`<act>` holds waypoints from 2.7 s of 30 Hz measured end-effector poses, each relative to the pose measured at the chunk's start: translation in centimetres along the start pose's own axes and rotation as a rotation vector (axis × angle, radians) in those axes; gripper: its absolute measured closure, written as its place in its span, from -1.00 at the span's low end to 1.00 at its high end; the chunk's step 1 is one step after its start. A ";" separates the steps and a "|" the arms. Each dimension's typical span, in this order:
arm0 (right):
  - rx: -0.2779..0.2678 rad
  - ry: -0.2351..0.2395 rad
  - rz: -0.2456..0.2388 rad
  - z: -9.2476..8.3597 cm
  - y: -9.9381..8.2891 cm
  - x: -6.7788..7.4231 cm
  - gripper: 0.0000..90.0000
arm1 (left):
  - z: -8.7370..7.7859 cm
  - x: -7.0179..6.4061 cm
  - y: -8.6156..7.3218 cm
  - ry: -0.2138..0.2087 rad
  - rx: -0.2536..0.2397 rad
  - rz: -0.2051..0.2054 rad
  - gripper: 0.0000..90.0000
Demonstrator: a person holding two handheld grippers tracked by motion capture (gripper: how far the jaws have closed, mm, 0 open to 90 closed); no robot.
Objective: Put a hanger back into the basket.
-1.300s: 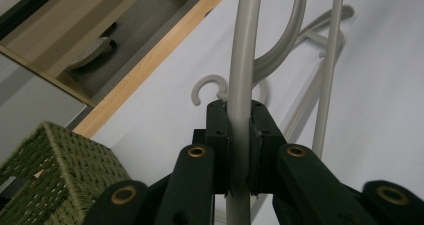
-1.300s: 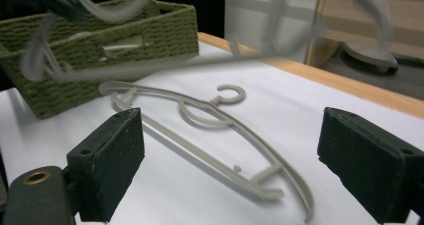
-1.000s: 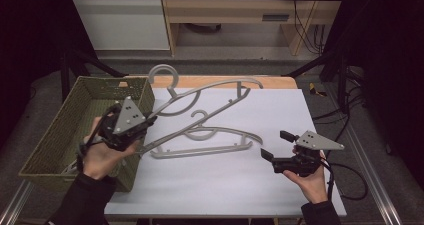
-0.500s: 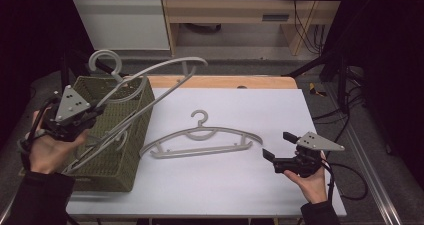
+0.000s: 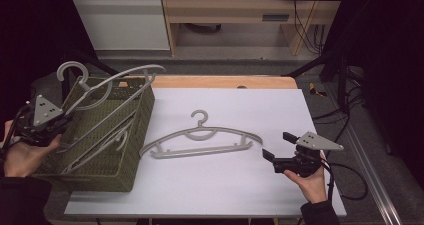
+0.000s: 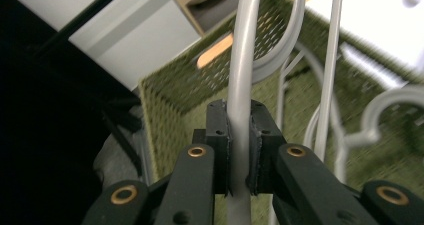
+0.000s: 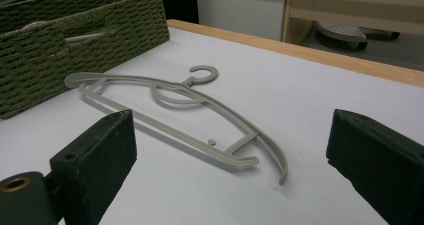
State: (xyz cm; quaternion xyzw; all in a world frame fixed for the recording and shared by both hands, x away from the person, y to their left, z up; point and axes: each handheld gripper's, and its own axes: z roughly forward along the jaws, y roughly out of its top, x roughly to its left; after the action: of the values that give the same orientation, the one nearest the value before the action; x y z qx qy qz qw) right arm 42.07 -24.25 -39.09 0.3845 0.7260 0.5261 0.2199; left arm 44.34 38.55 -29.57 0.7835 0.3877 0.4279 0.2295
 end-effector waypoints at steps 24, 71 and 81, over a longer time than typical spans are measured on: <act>0.003 0.016 -0.005 0.1 0.0 0.1 -0.86 | 4.1 -0.7 -4.1 0.129 0.172 0.079 0.82; -0.016 0.045 -0.019 0.0 0.6 0.6 -0.86 | 0.6 -5.4 -1.5 -0.268 -0.092 -0.133 -0.14; -0.021 0.050 -0.017 0.0 0.8 0.8 -0.85 | -0.5 -8.2 1.8 -0.344 -0.242 -0.170 -0.55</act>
State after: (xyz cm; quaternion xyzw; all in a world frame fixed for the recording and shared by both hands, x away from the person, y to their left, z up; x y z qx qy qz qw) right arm 41.84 -23.52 -38.26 0.3625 0.7291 0.5412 0.2101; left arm 41.93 30.89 -32.07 0.7764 0.3533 0.3103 0.4196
